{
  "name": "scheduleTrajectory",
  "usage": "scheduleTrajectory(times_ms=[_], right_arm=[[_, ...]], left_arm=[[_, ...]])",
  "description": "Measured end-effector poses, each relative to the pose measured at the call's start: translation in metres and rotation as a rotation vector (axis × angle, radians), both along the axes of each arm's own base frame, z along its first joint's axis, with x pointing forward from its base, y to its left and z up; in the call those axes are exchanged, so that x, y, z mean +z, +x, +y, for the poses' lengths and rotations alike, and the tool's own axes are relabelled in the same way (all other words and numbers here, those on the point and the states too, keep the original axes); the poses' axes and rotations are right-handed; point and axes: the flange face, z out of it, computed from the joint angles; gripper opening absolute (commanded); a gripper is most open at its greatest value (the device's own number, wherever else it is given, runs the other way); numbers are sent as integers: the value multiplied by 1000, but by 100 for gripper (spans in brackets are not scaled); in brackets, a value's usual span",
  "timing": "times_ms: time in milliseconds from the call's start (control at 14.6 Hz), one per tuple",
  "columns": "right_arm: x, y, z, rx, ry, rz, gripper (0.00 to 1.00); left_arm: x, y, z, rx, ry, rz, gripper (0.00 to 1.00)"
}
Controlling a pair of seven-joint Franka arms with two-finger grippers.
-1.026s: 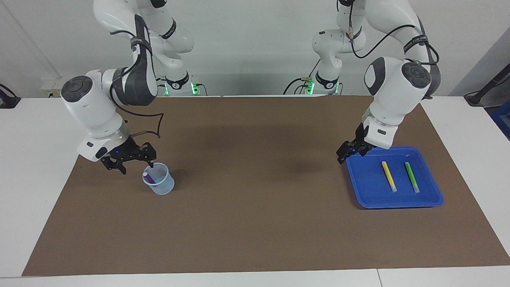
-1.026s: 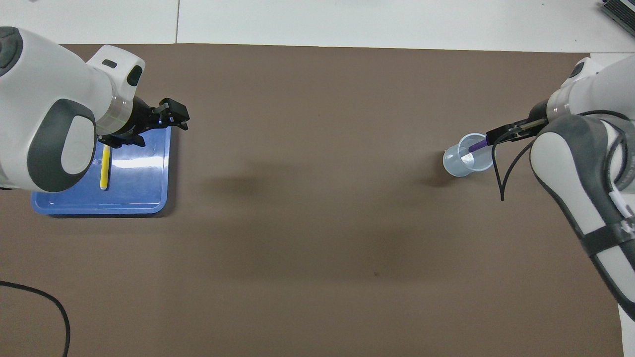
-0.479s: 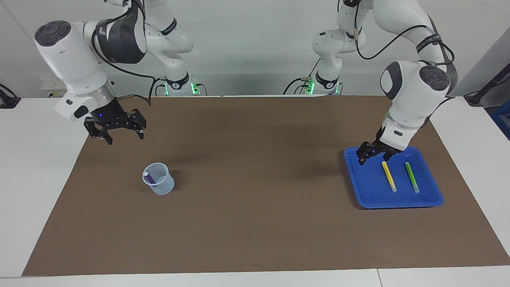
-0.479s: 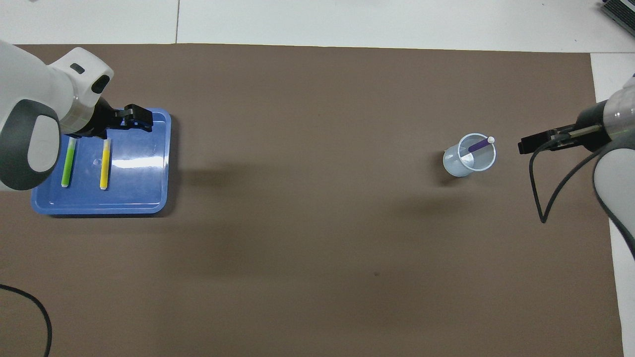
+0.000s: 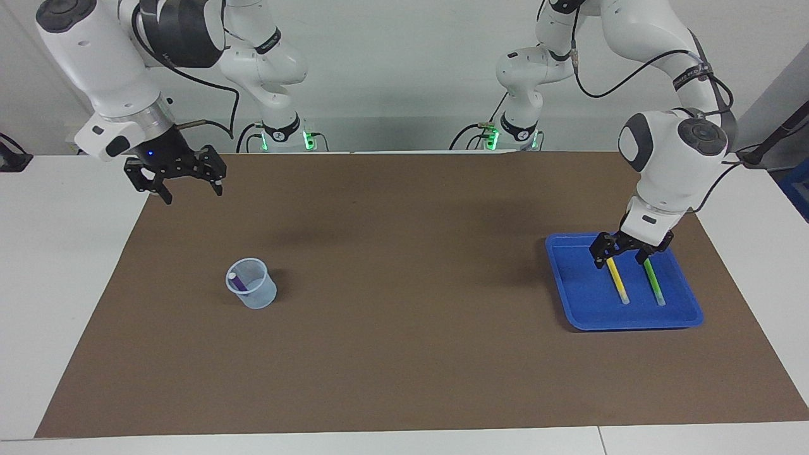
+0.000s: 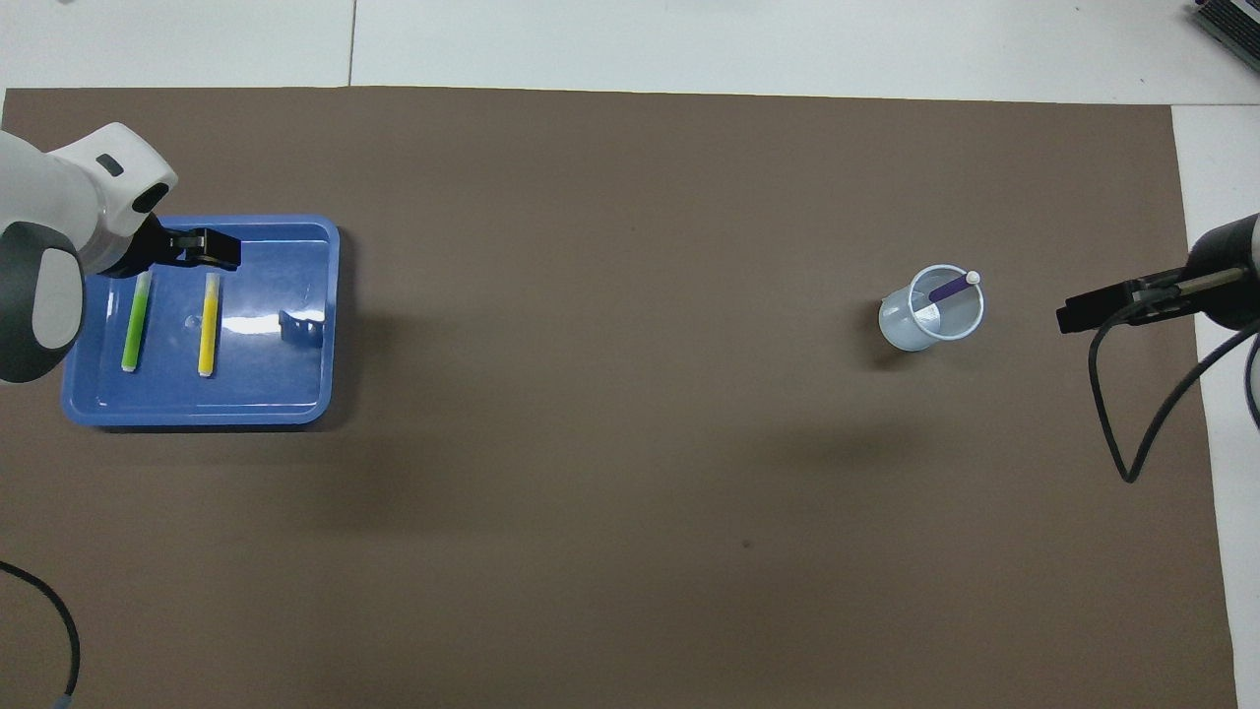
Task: Transfer and insert pens with both arms
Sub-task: 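Lower the left gripper and grasp the yellow pen in the tray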
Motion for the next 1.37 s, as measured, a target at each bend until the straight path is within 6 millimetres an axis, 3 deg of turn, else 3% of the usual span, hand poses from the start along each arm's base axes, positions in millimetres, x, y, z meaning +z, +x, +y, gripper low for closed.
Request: scheduleTrajectory(times_ms=[342, 616, 958, 1368], right_arm=[[-1, 0, 1, 2, 0, 3, 100], [-1, -1, 2, 4, 0, 8, 100], [-1, -1, 3, 5, 1, 12, 100], [-2, -2, 3, 5, 1, 17, 100]], left_arm=[[-44, 7, 19, -3, -15, 0, 100], [-77, 6, 22, -5, -25, 6, 100], [-86, 1, 42, -10, 17, 21, 95], [-112, -13, 40, -16, 10, 32, 80]])
